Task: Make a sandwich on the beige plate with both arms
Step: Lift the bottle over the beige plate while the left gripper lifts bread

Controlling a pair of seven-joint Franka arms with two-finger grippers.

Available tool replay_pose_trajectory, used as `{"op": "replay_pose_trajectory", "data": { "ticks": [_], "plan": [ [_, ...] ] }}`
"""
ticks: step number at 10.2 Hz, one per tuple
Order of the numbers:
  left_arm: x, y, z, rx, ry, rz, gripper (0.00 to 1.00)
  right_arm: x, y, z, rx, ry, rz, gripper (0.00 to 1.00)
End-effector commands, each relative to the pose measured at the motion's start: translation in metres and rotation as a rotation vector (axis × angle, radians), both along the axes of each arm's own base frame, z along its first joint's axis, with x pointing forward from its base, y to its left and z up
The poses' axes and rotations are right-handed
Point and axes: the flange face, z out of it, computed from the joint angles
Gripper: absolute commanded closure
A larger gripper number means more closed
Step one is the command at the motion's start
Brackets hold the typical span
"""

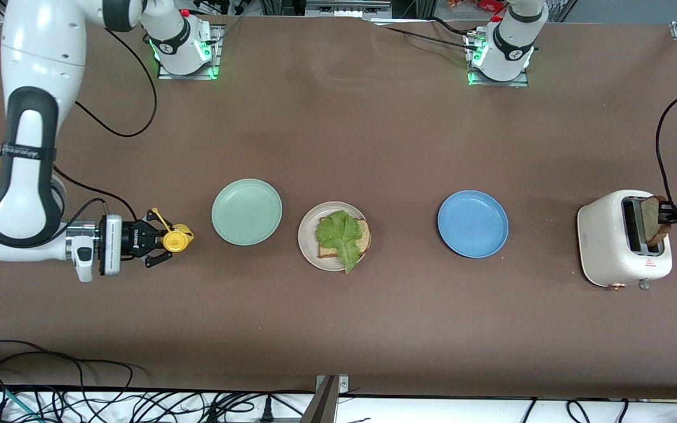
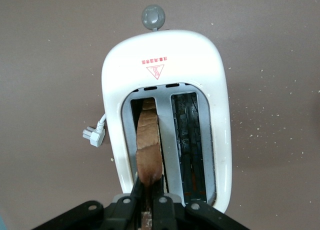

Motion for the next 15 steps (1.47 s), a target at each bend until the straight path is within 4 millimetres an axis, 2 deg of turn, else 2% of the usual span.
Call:
{"op": "replay_pose_trajectory", "data": {
  "ticks": [1,2,4,7,8,9,12,15],
  "plan": [
    [0.007,0.004,0.030,0.011,-0.048,-0.061,1.00,-0.001,0.063,0.046,-0.249,-0.033,0.033,1.00],
    [0.011,0.006,0.039,0.016,-0.064,-0.068,1.00,-0.006,0.089,0.058,-0.358,-0.043,0.043,1.00],
    [0.013,0.004,0.045,0.009,-0.078,-0.069,1.00,-0.024,0.146,0.069,-0.605,-0.043,0.073,1.00],
    [0.018,-0.005,0.066,0.011,-0.086,-0.075,1.00,-0.044,0.204,0.074,-0.856,-0.046,0.004,1.00],
    [0.019,-0.010,0.075,0.007,-0.079,-0.078,1.00,-0.050,0.222,0.071,-0.910,-0.062,-0.004,1.00],
    [0.021,-0.015,0.085,0.003,-0.076,-0.082,1.00,-0.049,0.230,0.067,-0.930,-0.078,-0.035,1.00],
    [0.023,-0.030,0.117,-0.012,-0.056,-0.086,1.00,-0.074,0.321,0.055,-1.175,-0.227,-0.029,1.00],
    [0.023,-0.040,0.141,-0.014,-0.052,-0.094,1.00,-0.102,0.380,0.033,-1.334,-0.359,0.015,1.00]
  ]
}}
